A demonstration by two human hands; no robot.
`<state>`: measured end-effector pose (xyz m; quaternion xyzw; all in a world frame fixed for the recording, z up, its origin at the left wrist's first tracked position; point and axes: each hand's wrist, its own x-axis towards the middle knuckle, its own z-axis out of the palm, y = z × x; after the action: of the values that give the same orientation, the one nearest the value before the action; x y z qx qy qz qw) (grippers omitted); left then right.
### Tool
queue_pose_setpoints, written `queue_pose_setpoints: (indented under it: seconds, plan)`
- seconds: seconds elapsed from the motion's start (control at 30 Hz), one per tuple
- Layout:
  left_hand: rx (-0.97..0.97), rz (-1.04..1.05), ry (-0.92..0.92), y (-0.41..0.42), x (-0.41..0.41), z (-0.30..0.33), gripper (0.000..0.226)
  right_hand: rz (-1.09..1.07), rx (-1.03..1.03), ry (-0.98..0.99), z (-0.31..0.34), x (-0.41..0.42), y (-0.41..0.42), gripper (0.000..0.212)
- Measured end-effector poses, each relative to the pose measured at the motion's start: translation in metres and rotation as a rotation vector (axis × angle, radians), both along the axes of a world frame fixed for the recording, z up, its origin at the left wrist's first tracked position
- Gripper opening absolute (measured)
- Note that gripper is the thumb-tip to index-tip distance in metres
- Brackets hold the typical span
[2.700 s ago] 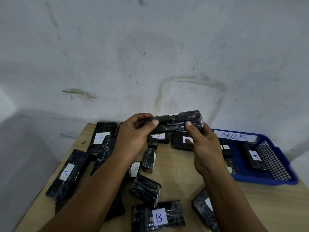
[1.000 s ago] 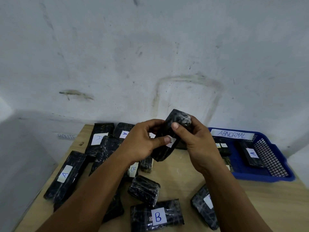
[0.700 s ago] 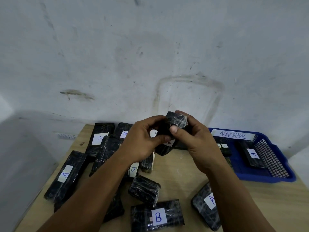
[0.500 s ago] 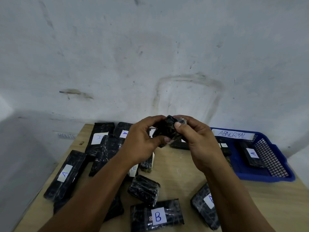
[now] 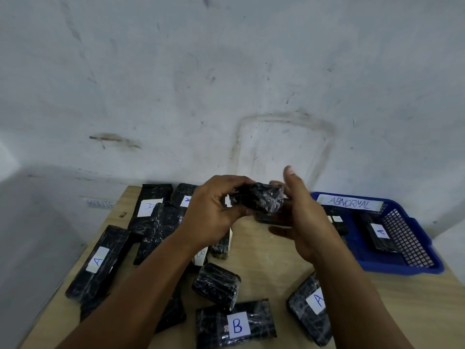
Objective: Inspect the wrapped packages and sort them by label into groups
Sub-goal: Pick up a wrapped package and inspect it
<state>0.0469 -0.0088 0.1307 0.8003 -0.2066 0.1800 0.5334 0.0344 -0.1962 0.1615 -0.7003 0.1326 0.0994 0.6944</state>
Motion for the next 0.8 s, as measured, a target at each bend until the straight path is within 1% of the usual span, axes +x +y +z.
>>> queue_pose_setpoints:
  seconds: [0.03,0.1,0.17,0.2,0.23,0.27,0.3,0.33,0.4,0.43,0.5,0.53,0.57,0.63,0.67,0.7,0.8]
  plan:
    - [0.008,-0.001,-0.025,0.0,0.001,0.001,0.05,0.029,0.021,0.053,0.001,-0.001,-0.002,0.067]
    - [0.022,-0.034,-0.046,0.002,0.002,0.001,0.049,0.057,0.13,0.087,0.001,-0.003,-0.003,0.043]
    - [0.012,-0.044,0.008,0.003,0.0,0.001,0.057,0.052,0.189,0.047,-0.003,-0.002,-0.003,0.019]
    - [-0.003,-0.014,0.051,0.002,-0.001,0.002,0.062,0.042,0.178,0.018,-0.006,-0.001,-0.002,0.015]
    - [-0.035,0.029,0.108,0.0,-0.003,0.005,0.064,0.043,0.164,-0.011,-0.008,0.0,-0.001,0.018]
    - [-0.084,0.077,0.17,-0.003,-0.004,0.009,0.059,0.056,0.158,-0.033,-0.009,0.0,0.001,0.021]
    - [-0.134,0.113,0.264,-0.004,-0.001,0.011,0.05,0.073,0.156,-0.051,-0.009,-0.001,0.003,0.024]
    - [-0.155,0.121,0.382,-0.004,0.001,0.015,0.048,0.096,0.152,-0.066,-0.009,-0.002,0.005,0.027]
    - [-0.17,0.078,0.615,-0.004,0.007,0.019,0.067,0.144,0.121,-0.087,-0.01,-0.005,0.006,0.028]
    - [-0.201,0.048,0.683,-0.003,0.009,0.018,0.06,0.171,0.096,-0.091,-0.011,-0.006,0.006,0.027]
    - [-0.297,0.011,0.707,-0.002,0.01,0.016,0.026,0.221,0.044,-0.086,-0.014,-0.006,0.004,0.023]
    - [-0.329,0.011,0.701,-0.001,0.01,0.013,0.016,0.23,0.022,-0.081,-0.015,-0.006,0.004,0.023]
    - [-0.333,0.013,0.691,0.0,0.009,0.012,0.014,0.217,0.019,-0.078,-0.017,-0.004,0.003,0.029]
    - [-0.259,-0.031,0.65,0.001,0.007,0.01,0.02,0.144,0.051,-0.082,-0.019,-0.001,0.001,0.055]
    - [-0.218,-0.069,0.642,0.001,0.005,0.01,0.027,0.106,0.069,-0.105,-0.019,0.001,0.001,0.061]
    - [-0.193,-0.105,0.646,0.001,0.003,0.01,0.033,0.078,0.089,-0.147,-0.019,0.004,0.002,0.058]
    - [-0.168,-0.196,0.642,0.0,-0.001,0.011,0.044,0.019,0.114,-0.271,-0.016,0.006,0.004,0.023]
